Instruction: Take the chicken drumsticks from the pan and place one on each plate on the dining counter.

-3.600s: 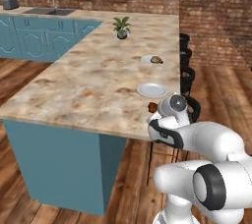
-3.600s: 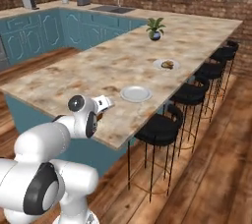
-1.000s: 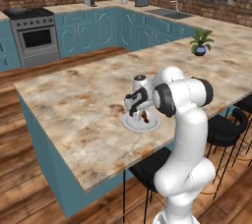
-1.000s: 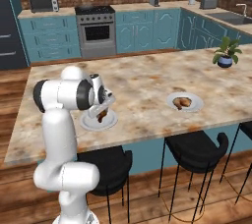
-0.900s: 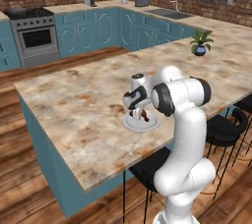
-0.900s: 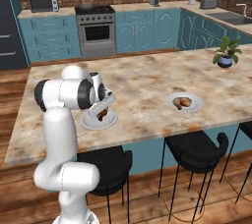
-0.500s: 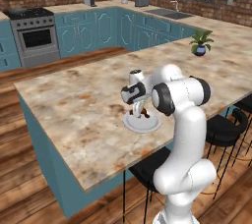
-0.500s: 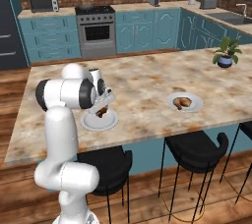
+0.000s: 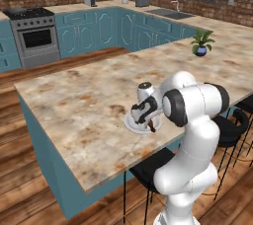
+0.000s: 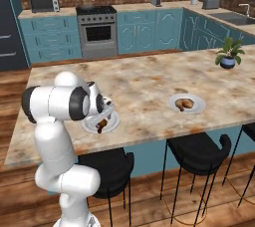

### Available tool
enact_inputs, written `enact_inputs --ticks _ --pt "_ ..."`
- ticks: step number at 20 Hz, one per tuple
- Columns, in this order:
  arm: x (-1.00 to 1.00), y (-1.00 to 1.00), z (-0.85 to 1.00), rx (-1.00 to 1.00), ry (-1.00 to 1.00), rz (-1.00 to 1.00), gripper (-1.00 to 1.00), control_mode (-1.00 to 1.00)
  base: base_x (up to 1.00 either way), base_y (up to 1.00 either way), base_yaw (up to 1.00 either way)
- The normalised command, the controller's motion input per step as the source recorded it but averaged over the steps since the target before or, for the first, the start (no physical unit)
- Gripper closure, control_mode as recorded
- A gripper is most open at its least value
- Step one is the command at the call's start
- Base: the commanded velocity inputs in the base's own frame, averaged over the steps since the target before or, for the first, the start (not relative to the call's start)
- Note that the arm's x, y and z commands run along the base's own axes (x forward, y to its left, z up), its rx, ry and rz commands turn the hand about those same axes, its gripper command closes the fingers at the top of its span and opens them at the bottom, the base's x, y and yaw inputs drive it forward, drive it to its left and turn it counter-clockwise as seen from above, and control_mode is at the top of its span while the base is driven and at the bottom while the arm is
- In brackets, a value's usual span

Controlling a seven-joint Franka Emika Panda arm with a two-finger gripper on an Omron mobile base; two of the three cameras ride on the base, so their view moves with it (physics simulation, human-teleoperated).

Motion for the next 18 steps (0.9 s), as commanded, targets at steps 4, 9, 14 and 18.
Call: enact_inputs --ticks 4,9,14,18 --pt "0.00 -0.21 0.00 0.02 -0.34 0.00 -1.00 -1.00 0.00 0.00 0.00" --pt "-0.30 -0.07 0.70 0.11 -0.44 0.06 -1.00 -1.00 0.00 0.00 0.00" --pt "-0.94 0.00 1.00 0.03 -0.23 0.26 -1.00 -1.00 0.00 0.00 0.00" --pt "-1.00 0.00 1.00 0.00 -0.06 0.33 -1.00 -1.00 0.00 0.00 0.00"
